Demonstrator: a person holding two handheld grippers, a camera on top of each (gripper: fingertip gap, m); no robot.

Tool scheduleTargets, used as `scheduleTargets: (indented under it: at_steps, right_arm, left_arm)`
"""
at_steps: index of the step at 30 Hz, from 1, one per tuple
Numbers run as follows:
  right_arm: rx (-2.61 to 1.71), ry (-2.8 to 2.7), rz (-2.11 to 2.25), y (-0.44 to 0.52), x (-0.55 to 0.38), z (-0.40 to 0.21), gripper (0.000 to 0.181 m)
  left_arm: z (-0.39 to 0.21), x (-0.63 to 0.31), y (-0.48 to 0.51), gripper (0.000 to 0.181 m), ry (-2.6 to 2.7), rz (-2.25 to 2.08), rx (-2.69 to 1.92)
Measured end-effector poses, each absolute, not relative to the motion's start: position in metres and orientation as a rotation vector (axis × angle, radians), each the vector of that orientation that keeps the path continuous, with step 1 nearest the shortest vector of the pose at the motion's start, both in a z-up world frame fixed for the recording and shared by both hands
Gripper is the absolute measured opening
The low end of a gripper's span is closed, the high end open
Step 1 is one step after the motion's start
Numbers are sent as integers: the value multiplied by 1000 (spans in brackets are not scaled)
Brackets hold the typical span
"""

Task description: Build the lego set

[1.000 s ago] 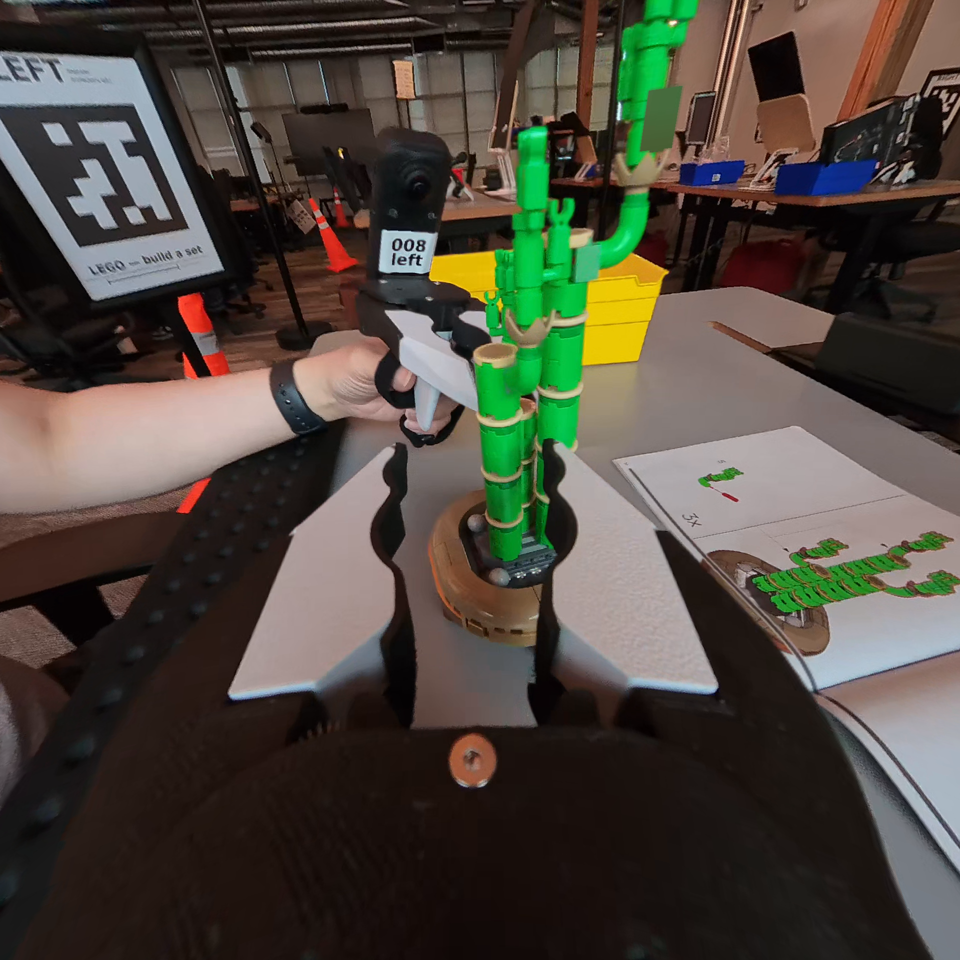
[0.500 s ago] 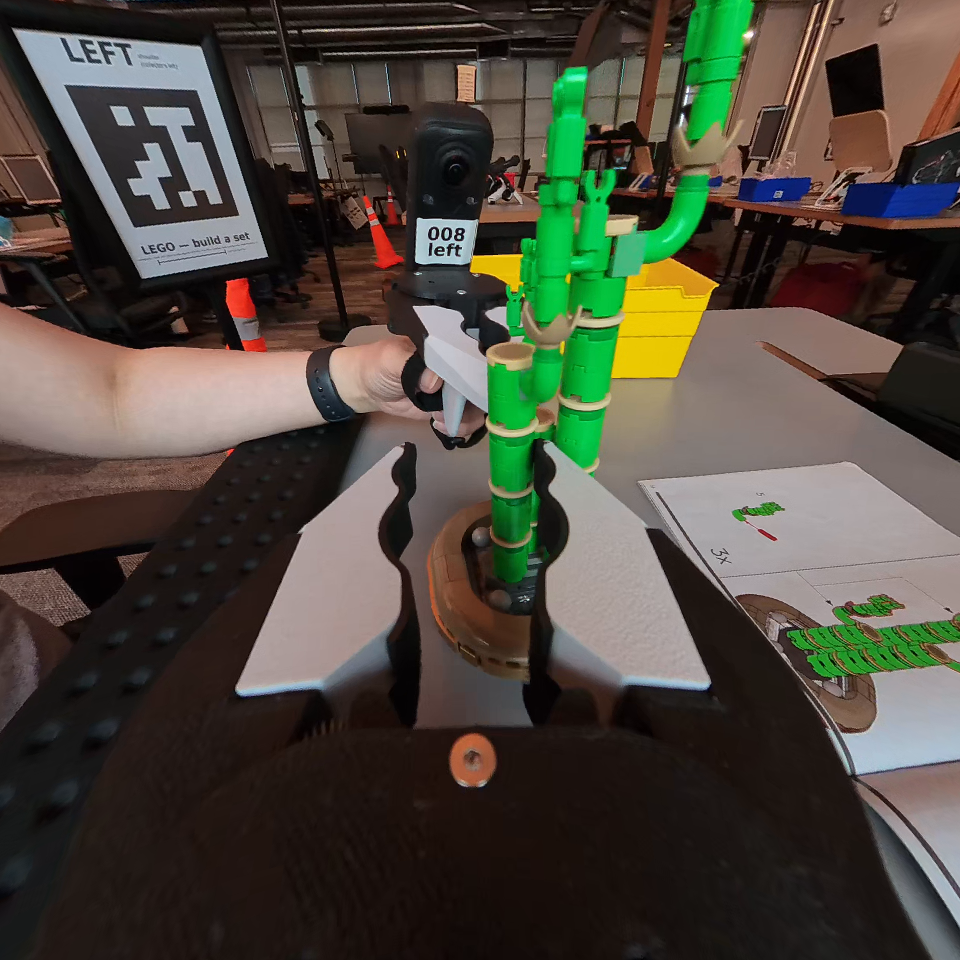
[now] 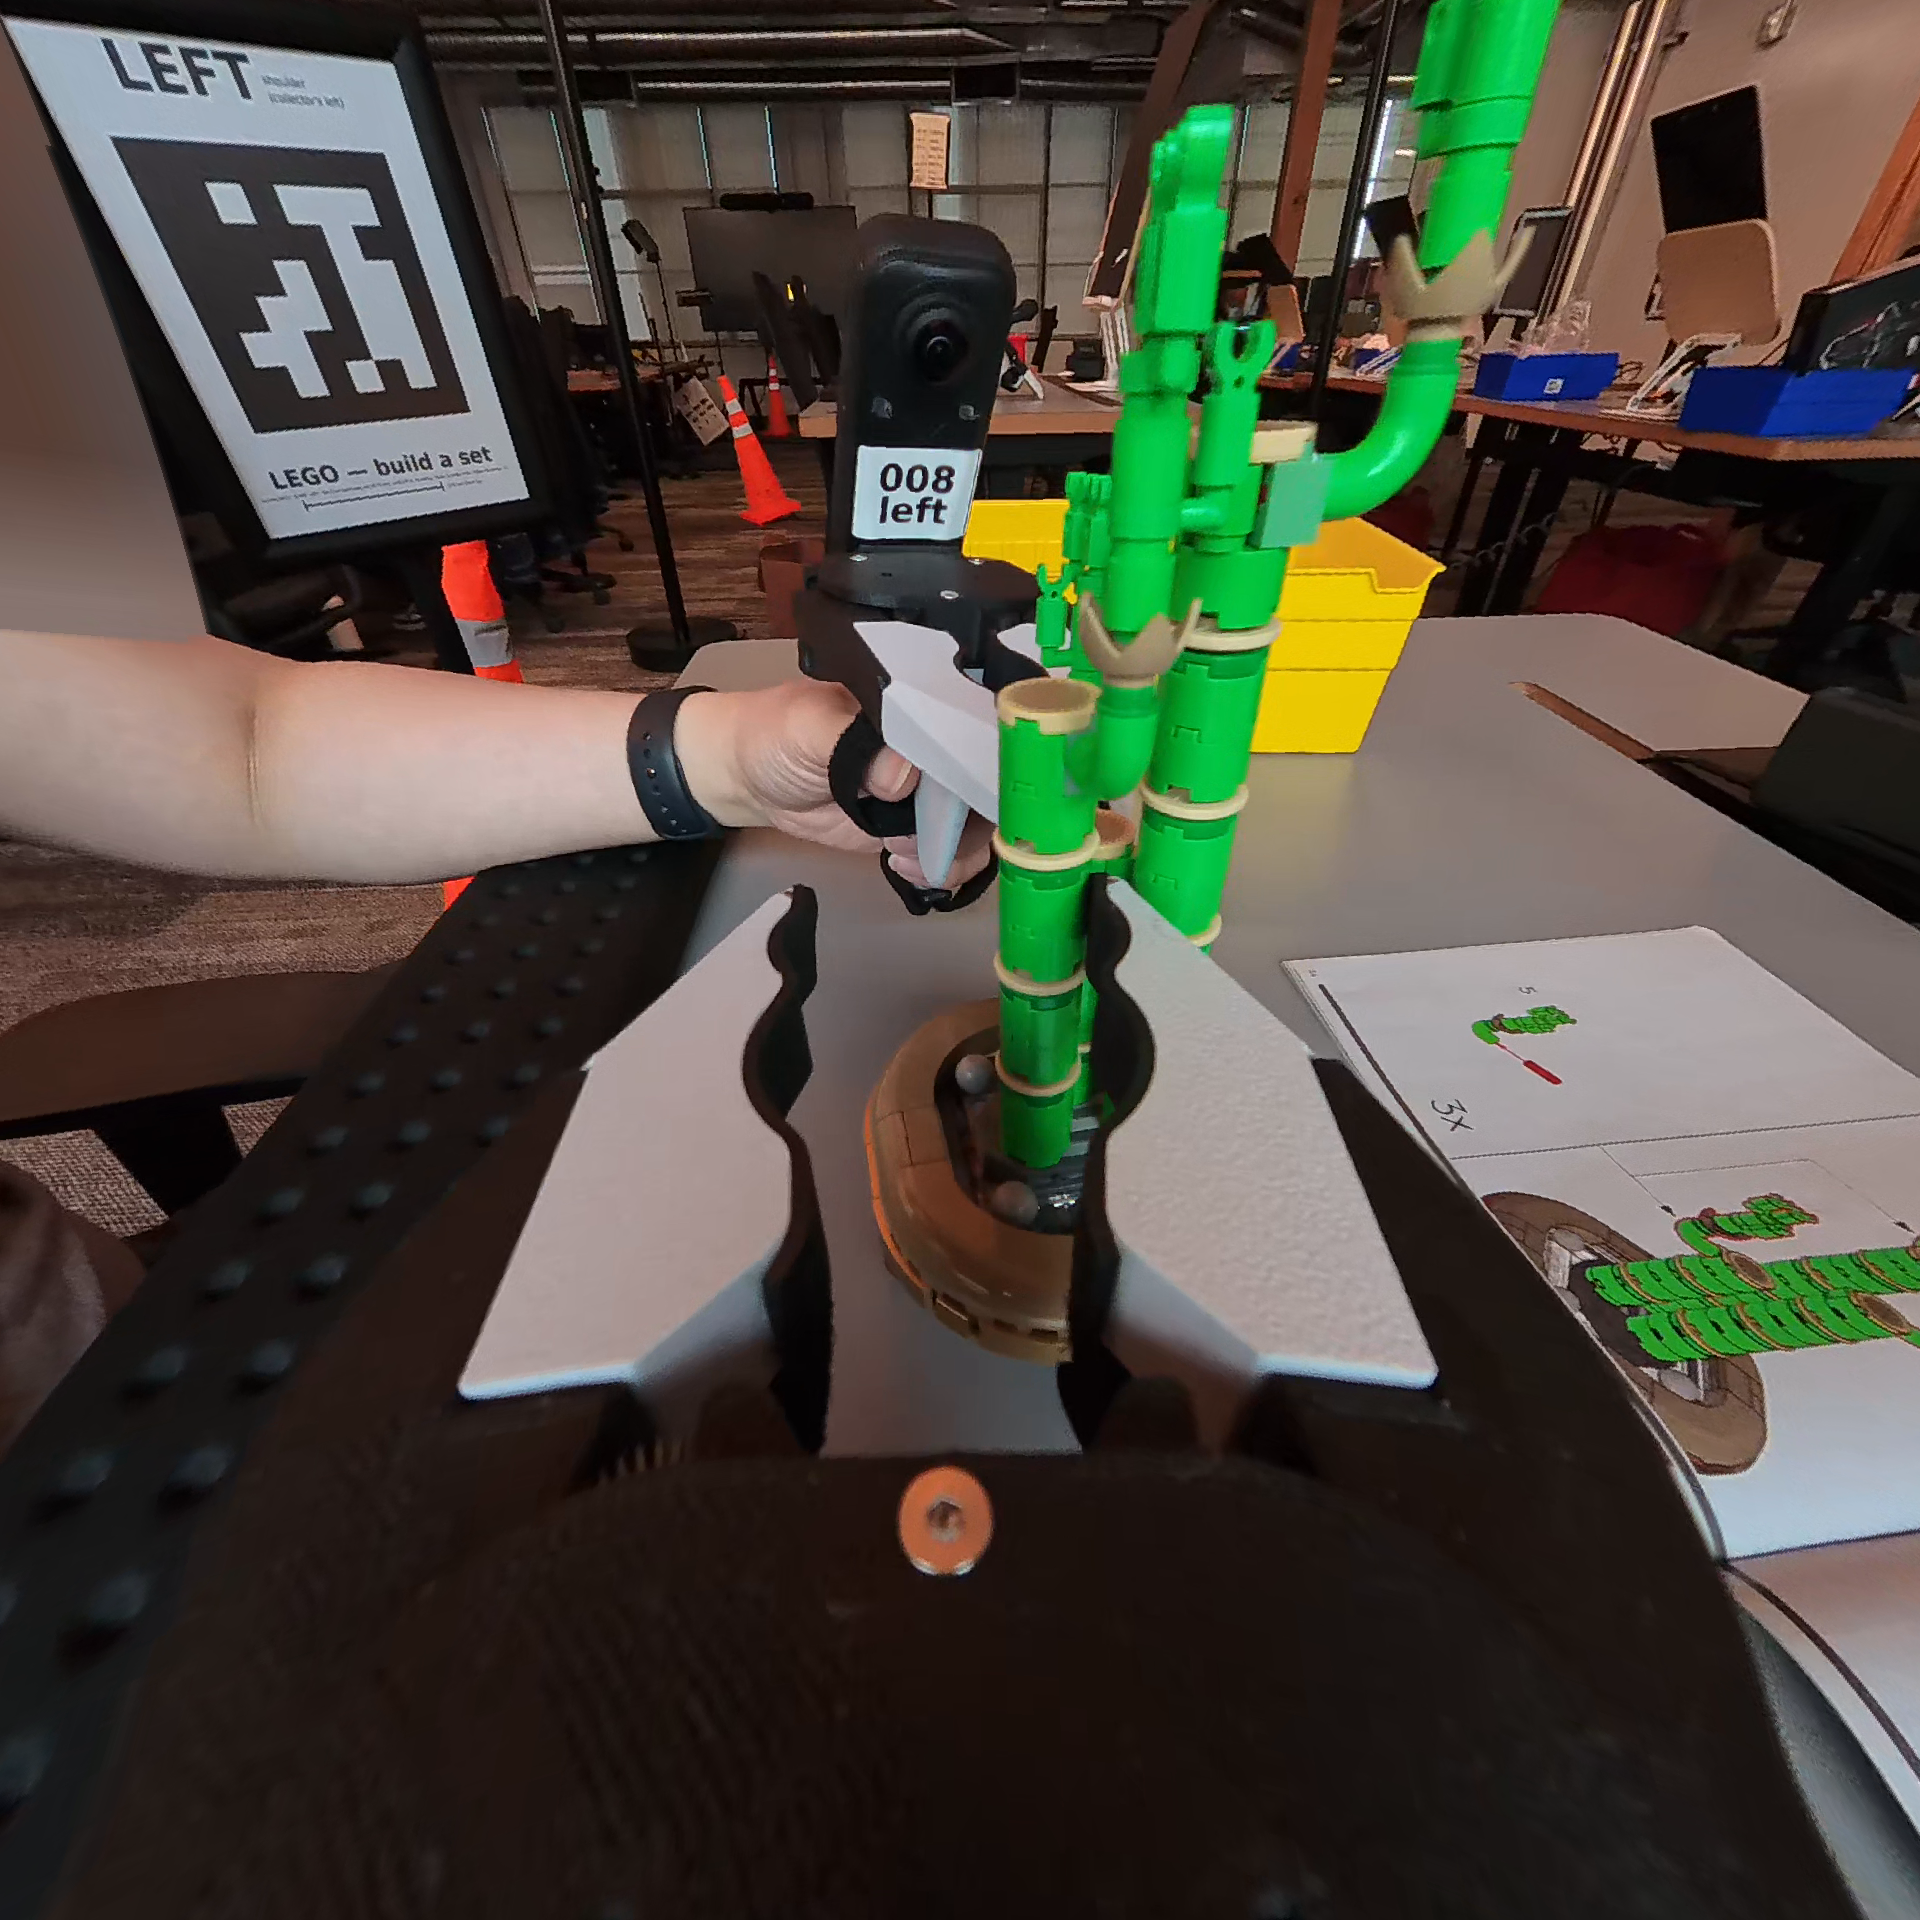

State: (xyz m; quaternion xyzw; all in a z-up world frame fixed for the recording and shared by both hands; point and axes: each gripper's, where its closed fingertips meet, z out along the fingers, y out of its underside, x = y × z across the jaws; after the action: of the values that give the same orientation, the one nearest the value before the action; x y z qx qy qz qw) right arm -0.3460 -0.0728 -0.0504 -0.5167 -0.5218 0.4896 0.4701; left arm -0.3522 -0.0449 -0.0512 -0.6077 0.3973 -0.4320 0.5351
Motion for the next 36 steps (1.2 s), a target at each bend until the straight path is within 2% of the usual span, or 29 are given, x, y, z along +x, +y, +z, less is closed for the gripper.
scheduleTargets:
  at_steps: [14,16,27,29,30,34,36]
  right_arm:
    - [-1250,-1299,1136,-73,-346,-52,52]
    - [-1250,-1299,1140,-73,-346,-52,53]
    - [-1262,-1292,1159,-74,-346,-50,55]
    - [-1252,-1275,1154,-72,-342,-46,56]
    - [-1243,-1260,1142,-71,-339,-42,55]
    - [-1189,-1156,1121,-63,-317,-19,44]
    - [-1172,-1083,1116,-55,-308,-7,36]
  left_arm:
    - [-50,-358,-45,10,926,-1022,-1460]
    - [-50,-357,-46,6,926,-1026,-1448]
    - [-51,-357,-42,7,893,-1023,-1460]
    - [-51,-362,-37,49,834,-1016,-1520]
    - [-47,-367,-38,52,806,-1023,-1519]
    - [-15,-390,-54,10,743,-919,-1362]
    - [0,-390,-65,8,745,-841,-1293]
